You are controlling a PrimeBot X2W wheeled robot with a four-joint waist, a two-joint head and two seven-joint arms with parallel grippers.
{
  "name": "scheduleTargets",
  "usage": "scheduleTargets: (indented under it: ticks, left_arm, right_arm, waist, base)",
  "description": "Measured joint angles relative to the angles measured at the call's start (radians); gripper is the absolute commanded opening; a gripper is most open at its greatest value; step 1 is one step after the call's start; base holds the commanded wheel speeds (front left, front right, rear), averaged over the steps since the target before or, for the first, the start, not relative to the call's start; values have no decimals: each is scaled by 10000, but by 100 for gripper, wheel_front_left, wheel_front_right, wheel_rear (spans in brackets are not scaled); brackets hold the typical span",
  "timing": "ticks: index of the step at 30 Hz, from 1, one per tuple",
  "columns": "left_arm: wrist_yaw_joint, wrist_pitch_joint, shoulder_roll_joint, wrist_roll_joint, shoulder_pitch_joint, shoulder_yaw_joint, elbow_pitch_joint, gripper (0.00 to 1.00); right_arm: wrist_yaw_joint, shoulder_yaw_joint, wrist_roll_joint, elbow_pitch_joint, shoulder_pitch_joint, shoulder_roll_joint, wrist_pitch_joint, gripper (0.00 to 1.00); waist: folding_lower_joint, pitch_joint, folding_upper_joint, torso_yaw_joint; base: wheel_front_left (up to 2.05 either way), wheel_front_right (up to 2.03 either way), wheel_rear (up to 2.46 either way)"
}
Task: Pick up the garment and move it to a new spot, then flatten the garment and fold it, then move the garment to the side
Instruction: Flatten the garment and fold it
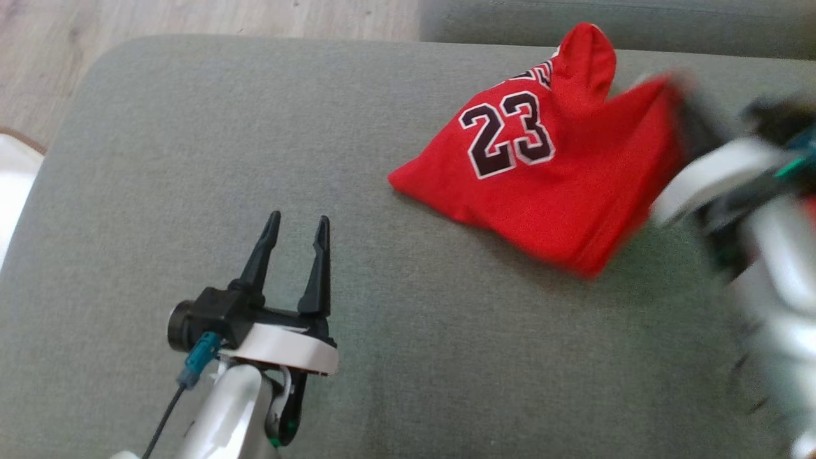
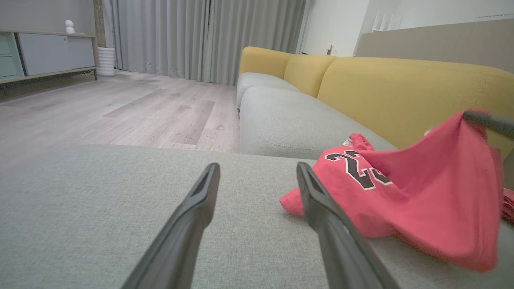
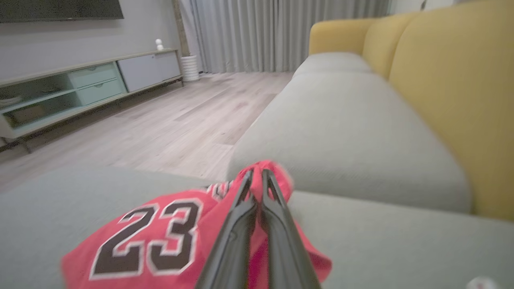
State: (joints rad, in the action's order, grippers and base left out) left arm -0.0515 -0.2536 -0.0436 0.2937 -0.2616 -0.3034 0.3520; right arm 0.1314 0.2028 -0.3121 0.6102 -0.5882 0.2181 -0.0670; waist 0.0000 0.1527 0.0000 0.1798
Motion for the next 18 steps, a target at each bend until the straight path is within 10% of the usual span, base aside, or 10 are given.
scheduleTargets:
  ticks: [7, 13, 15, 18]
  left_arm:
    - [81, 0, 2, 278, -82, -462, -117, 100]
    - [134, 0, 4, 416, -348, -571, -194, 100]
    - [165, 0, 4, 416, -409, -616, -199, 100]
    - [176, 0, 6, 476, -420, -677, -219, 100]
  right_arm:
    - [0, -802, 836, -238, -2483, 1741, 688, 0]
    - [0, -863, 1593, 1068, -3767, 1985, 842, 0]
    - [0, -884, 2025, 1758, -3945, 1983, 848, 100]
    - [0, -886, 2418, 2642, -3983, 1879, 589, 100]
  waist:
    - [0, 176, 0, 434]
    - [1, 471, 0, 821]
    - [1, 586, 0, 927]
    - [2, 720, 0, 1060]
  base:
    - [0, 0, 0]
    - [0, 0, 0]
    - [0, 0, 0]
    - [0, 0, 0]
